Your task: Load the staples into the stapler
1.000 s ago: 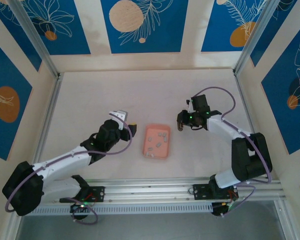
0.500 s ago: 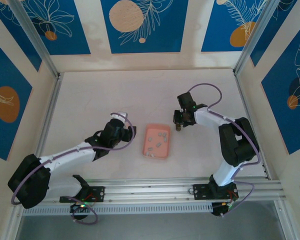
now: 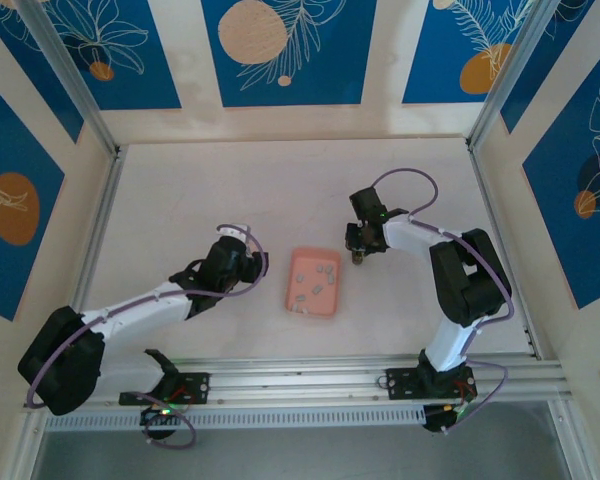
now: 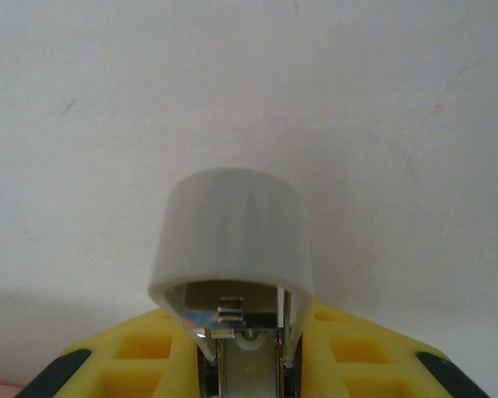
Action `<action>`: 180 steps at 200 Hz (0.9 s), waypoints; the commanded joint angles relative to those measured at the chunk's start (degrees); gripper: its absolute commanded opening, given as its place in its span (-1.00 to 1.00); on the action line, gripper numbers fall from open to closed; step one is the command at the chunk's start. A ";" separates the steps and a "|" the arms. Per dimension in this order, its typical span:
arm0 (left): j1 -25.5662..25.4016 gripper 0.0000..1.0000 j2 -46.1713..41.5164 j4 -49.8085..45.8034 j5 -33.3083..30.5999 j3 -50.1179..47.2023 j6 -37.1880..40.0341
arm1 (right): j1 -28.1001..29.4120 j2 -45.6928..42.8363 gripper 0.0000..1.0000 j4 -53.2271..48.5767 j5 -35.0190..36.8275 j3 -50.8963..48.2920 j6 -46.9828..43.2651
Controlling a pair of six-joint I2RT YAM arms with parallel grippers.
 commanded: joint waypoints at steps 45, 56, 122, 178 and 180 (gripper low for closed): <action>2.39 0.41 1.36 -2.91 3.05 2.24 -2.72 | 0.72 0.36 -0.43 0.85 -0.35 0.06 -2.97; 2.65 0.41 1.63 -3.09 3.60 2.39 -2.92 | 0.66 0.35 -0.43 0.88 -0.65 -0.03 -3.06; 3.57 0.42 3.53 -4.00 5.54 3.59 -3.41 | 0.79 -0.89 -0.23 1.42 -2.62 -0.55 -3.33; 4.83 0.41 5.10 -6.10 6.99 5.21 -4.49 | 1.47 -4.73 -0.11 0.69 -3.47 -0.94 -4.32; 4.84 0.41 5.19 -6.22 7.03 5.34 -4.50 | 1.49 -5.03 -0.11 0.53 -3.45 -0.91 -4.41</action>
